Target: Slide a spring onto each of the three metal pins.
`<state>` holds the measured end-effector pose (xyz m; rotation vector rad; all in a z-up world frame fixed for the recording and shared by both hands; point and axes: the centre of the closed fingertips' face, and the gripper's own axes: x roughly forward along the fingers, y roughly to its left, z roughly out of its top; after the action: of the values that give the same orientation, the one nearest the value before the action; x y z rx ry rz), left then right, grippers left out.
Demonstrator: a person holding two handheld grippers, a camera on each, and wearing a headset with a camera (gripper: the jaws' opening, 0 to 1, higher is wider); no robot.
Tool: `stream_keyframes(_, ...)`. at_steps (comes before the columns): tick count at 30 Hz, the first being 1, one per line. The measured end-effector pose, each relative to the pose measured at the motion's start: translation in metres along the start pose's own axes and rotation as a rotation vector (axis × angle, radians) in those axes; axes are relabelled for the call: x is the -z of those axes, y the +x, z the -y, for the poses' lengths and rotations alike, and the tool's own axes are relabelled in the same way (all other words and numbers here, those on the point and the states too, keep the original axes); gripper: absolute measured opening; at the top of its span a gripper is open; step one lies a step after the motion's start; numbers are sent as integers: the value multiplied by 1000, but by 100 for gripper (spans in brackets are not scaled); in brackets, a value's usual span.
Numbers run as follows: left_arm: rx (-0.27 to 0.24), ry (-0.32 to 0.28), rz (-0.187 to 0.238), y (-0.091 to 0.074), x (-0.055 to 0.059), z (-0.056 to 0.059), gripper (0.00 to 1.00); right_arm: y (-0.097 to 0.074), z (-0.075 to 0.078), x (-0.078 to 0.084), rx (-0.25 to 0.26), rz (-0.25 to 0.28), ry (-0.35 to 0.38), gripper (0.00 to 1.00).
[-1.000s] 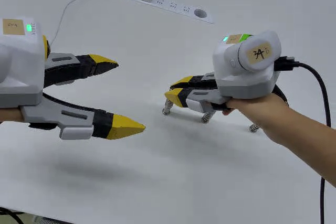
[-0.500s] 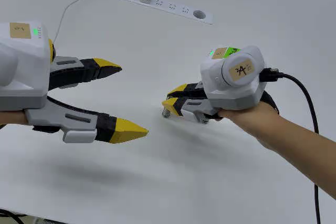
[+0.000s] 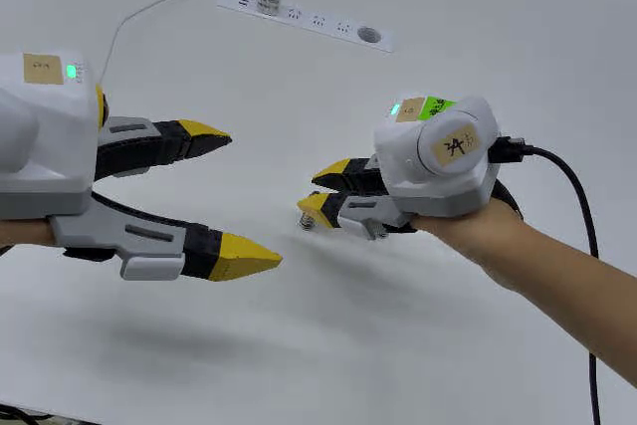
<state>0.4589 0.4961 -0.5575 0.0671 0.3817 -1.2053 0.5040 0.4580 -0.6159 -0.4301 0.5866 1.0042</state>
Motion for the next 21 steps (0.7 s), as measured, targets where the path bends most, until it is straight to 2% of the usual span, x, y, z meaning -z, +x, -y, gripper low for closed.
stream_keyframes(7, -17, -2, 2, -3, -2, -3, 85, -21, -1, -8, 7, 71, -15, 22)
stream_keyframes(11, -33, -4, 16, -7, -9, -5, 86, -39, 1, -12, 10, 137, 28, 27)
stream_keyframes(13, -33, -5, 28, -7, -13, -3, 87, -50, 2, -15, 23, 188, 46, 31)
stream_keyframes(21, -34, 26, 18, -8, -20, 2, 89, -92, 12, -2, 97, 221, 83, 40)
